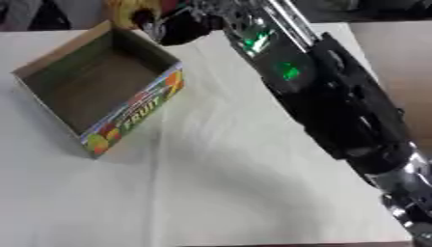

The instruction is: Pick up objects on the table and place them in the box.

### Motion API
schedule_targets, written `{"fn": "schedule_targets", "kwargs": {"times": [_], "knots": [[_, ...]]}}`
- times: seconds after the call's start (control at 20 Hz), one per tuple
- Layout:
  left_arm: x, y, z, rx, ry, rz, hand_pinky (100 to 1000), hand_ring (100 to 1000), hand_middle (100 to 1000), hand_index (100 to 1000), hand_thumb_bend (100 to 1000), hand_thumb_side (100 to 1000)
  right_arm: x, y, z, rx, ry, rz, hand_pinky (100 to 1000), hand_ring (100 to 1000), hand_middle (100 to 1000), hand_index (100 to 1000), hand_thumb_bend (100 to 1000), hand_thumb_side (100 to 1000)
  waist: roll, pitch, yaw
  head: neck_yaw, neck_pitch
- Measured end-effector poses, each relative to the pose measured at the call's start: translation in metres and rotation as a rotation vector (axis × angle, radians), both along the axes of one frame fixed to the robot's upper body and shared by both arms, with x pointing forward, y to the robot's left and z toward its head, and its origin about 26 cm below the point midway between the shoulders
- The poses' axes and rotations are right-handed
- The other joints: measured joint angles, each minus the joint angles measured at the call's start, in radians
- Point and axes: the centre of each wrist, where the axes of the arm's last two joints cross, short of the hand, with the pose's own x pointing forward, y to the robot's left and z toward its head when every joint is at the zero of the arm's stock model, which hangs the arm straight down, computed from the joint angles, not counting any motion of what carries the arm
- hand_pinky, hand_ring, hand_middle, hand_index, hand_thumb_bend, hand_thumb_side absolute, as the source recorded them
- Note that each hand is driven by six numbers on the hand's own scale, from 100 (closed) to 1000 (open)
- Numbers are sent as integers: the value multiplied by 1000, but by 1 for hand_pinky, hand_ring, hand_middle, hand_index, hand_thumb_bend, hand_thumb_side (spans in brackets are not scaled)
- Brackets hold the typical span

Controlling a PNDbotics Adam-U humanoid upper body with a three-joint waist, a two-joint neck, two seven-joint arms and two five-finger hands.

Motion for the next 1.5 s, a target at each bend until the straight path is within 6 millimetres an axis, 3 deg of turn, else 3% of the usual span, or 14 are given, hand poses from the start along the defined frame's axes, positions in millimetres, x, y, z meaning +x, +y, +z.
{"fn": "schedule_targets", "kwargs": {"times": [0.35, 0.65, 0.7, 1.05, 1.3, 1.4, 1.45, 1.5], "knots": [[2, -6, 3, -7, -10, -51, 381, 490, 452, 560, 100, 840, 61, 25, -24, 46, -47, -86, 470, 583, 469, 570, 100, 131, 0, 36, 18, -33, -19], [4, -12, 10, -15, -30, -92, 382, 491, 452, 559, 100, 825, 88, 38, -62, 48, -92, -169, 479, 580, 470, 567, 100, 100, -13, 65, 42, -60, -41], [5, -13, 10, -15, -34, -100, 382, 491, 452, 560, 100, 838, 91, 41, -69, 40, -97, -179, 483, 583, 472, 567, 100, 135, -15, 68, 42, -63, -44], [6, -16, 15, -17, -48, -124, 383, 492, 453, 560, 100, 838, 98, 56, -113, -87, -89, -175, 527, 624, 508, 611, 100, 129, -15, 72, 45, -73, -46], [6, -17, 15, -16, -48, -131, 383, 492, 453, 560, 100, 840, 99, 57, -119, -179, -85, -185, 599, 731, 703, 771, 100, 100, -16, 66, 46, -80, -46], [6, -17, 15, -19, -48, -134, 383, 492, 453, 560, 100, 840, 100, 57, -119, -222, -71, -188, 632, 779, 777, 835, 100, 192, -16, 64, 46, -80, -46], [6, -17, 15, -19, -47, -135, 383, 492, 453, 560, 100, 840, 100, 57, -119, -240, -64, -188, 632, 779, 777, 835, 100, 192, -17, 64, 46, -80, -46], [6, -17, 15, -19, -46, -135, 383, 493, 454, 560, 100, 841, 100, 57, -119, -254, -57, -187, 654, 804, 805, 861, 100, 311, -17, 64, 46, -80, -46]]}}
